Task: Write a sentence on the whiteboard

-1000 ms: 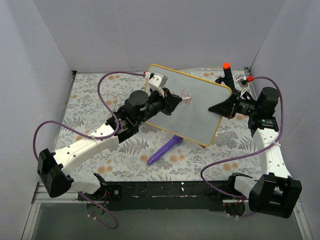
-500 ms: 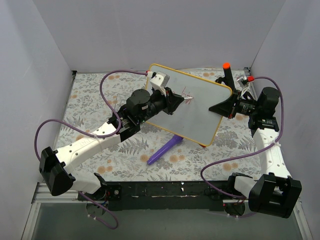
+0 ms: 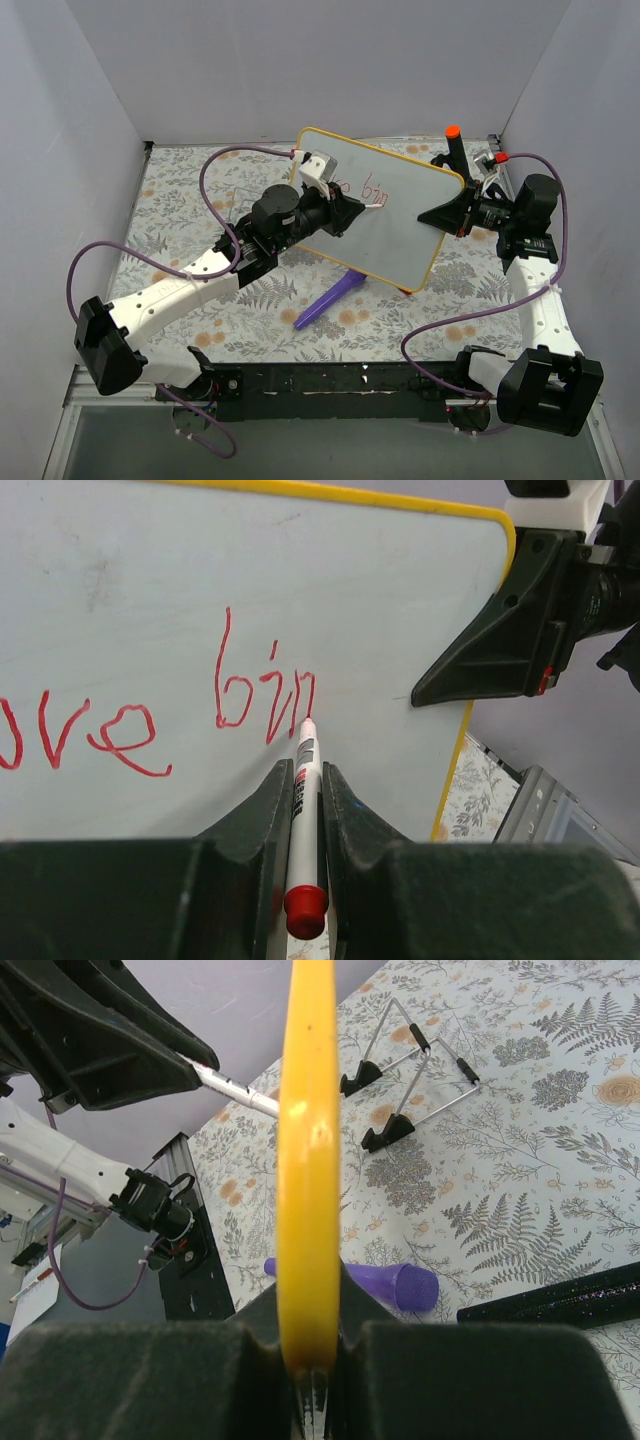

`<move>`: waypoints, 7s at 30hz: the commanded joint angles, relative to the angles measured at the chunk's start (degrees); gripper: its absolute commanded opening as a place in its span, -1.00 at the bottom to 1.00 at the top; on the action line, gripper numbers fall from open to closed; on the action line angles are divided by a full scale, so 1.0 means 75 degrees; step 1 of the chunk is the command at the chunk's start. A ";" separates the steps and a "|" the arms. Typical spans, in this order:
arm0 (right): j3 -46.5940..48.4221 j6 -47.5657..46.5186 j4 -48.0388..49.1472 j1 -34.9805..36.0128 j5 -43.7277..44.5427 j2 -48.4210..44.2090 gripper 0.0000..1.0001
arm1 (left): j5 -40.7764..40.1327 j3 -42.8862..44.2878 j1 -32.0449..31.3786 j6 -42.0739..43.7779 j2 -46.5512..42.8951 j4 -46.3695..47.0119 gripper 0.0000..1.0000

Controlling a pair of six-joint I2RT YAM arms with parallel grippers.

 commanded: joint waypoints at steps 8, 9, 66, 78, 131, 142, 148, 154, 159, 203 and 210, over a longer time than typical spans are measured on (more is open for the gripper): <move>0.0195 0.0163 0.0583 -0.0014 -0.0399 -0.0209 -0.97 | 0.0300 -0.0107 0.0033 -0.0117 -0.0508 -0.0040 -1.00; 0.0183 0.0163 0.0571 -0.0014 -0.0399 -0.0221 -0.97 | 0.0335 -0.0048 0.0021 -0.0129 -0.0508 0.0030 -1.00; 0.0183 0.0163 0.0583 -0.0014 -0.0399 -0.0233 -0.97 | 0.0792 0.0233 0.0045 -0.0246 0.0149 -0.0040 -1.00; 0.0183 0.0163 0.0583 -0.0002 -0.0411 -0.0256 -0.97 | 0.0687 0.0537 0.0045 -0.0200 0.0183 0.0030 -1.00; 0.0195 0.0175 0.0571 -0.0002 -0.0411 -0.0256 -0.97 | 0.0686 0.0151 0.0232 -0.0141 0.0043 -0.0321 -1.00; 0.0183 0.0163 0.0583 -0.0002 -0.0411 -0.0245 -0.97 | 0.1015 0.0385 0.0232 -0.0223 0.0312 -0.0157 -1.00; 0.0195 0.0163 0.0583 -0.0002 -0.0411 -0.0245 -0.97 | 0.1097 0.0643 0.0244 -0.0293 0.0488 -0.0005 -1.00; 0.0183 0.0163 0.0595 -0.0002 -0.0411 -0.0244 -0.97 | 0.1062 0.0819 0.0244 -0.0282 0.0547 0.0065 -1.00; 0.0171 0.0163 0.0595 -0.0013 -0.0411 -0.0244 -0.97 | 0.1074 0.0819 0.0232 -0.0270 0.0559 0.0019 -1.00; 0.0171 0.0151 0.0595 -0.0014 -0.0423 -0.0233 -0.97 | 0.1660 0.0667 0.0232 -0.0692 -0.0097 0.0078 -1.00; 0.0171 0.0151 0.0583 -0.0002 -0.0411 -0.0268 -0.97 | 0.1074 0.0293 0.0337 -0.0680 -0.1092 -0.0076 -1.00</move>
